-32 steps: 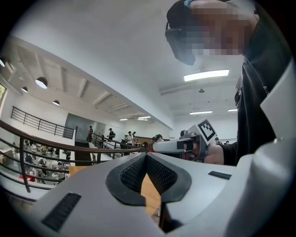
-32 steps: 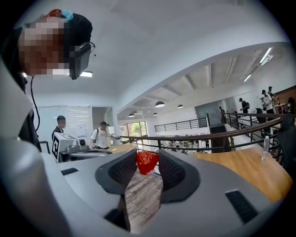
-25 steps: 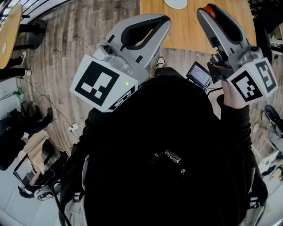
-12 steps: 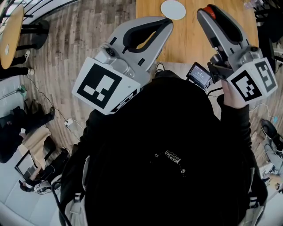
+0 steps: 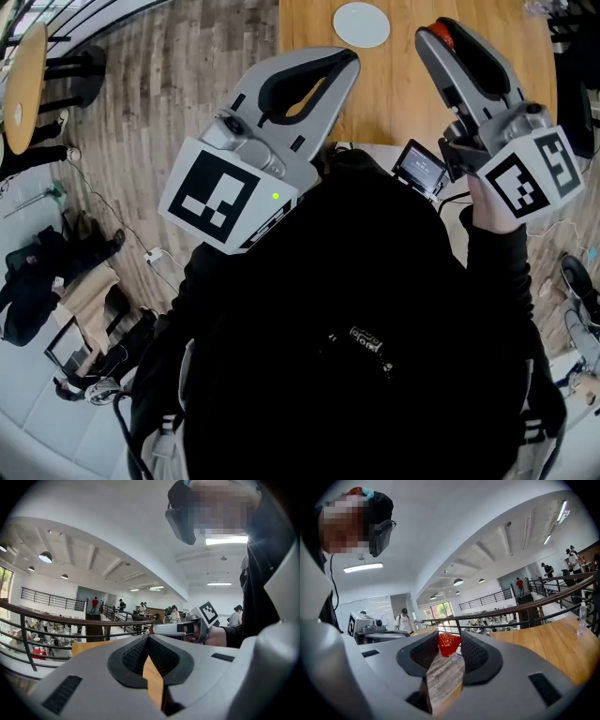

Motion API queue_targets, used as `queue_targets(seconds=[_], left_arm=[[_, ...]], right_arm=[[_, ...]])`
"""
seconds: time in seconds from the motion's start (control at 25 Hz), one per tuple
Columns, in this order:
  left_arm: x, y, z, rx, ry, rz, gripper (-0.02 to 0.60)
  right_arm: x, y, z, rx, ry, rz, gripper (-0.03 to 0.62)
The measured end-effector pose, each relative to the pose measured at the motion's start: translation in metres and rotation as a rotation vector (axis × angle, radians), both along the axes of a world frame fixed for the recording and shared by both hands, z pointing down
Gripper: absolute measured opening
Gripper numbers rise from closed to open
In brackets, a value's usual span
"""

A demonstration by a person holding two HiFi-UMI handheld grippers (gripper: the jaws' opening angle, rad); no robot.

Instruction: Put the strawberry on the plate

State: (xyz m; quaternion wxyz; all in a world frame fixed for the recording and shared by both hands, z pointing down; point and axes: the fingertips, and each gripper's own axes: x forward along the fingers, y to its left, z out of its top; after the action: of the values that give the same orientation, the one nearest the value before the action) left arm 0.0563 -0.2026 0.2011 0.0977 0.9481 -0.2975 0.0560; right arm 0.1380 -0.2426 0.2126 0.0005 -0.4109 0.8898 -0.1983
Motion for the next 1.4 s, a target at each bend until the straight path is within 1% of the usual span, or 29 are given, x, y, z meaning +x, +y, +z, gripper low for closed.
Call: queue_targets(seconds=[0.08, 0.16, 0.28, 0.4, 0.6, 0.68, 0.8, 0.92, 1.0, 1.12, 1.2, 1.28, 1.4], left_arm=[[-0.001, -0.018, 0.000, -0.017, -0.003, -0.008, -0.002], [-0.003, -0.031, 0.005, -0.028, -0.008, -0.009, -0.002], [-0.008, -0.037, 0.008, -0.036, -0.020, 0.000, -0.002], [-0.005, -0.038, 0.002, -0.018, -0.016, 0.032, -0.002], [0.010, -0.033, 0.025, -0.007, -0.022, 0.115, -0.002], [0.016, -0.045, 0.025, -0.013, -0.019, 0.144, -0.002], [0.027, -0.077, 0.019, -0.022, -0.009, 0.166, -0.002], [0.032, -0.081, 0.018, -0.029, -0.004, 0.202, -0.002], [0.038, -0.073, 0.016, -0.028, 0.003, 0.255, -0.002], [0.048, -0.068, 0.009, -0.007, 0.020, 0.386, -0.002], [0.051, -0.070, 0.007, -0.001, 0.023, 0.432, -0.002], [0.055, -0.073, 0.009, -0.008, 0.030, 0.447, -0.002], [0.053, -0.078, 0.012, -0.024, 0.044, 0.438, 0.000]], right_arm=[[0.003, -0.016, 0.003, -0.021, -0.008, 0.007, 0.156], [0.003, -0.028, 0.005, -0.021, -0.004, 0.023, 0.156], [0.003, -0.027, 0.002, -0.009, 0.007, 0.061, 0.156], [0.006, -0.019, -0.004, 0.007, 0.026, 0.105, 0.156], [0.022, -0.002, 0.024, 0.004, -0.004, 0.195, 0.156], [0.030, -0.010, 0.022, 0.000, -0.007, 0.230, 0.156], [0.042, -0.033, 0.014, -0.007, 0.005, 0.265, 0.156], [0.045, -0.033, 0.008, -0.005, 0.024, 0.298, 0.156], [0.046, -0.024, 0.005, -0.004, 0.027, 0.333, 0.156], [0.048, -0.030, 0.004, -0.008, 0.025, 0.366, 0.156], [0.049, -0.037, 0.004, -0.015, 0.026, 0.378, 0.156], [0.052, -0.039, 0.003, -0.019, 0.027, 0.393, 0.156], [0.053, -0.036, 0.005, -0.036, 0.029, 0.405, 0.156]])
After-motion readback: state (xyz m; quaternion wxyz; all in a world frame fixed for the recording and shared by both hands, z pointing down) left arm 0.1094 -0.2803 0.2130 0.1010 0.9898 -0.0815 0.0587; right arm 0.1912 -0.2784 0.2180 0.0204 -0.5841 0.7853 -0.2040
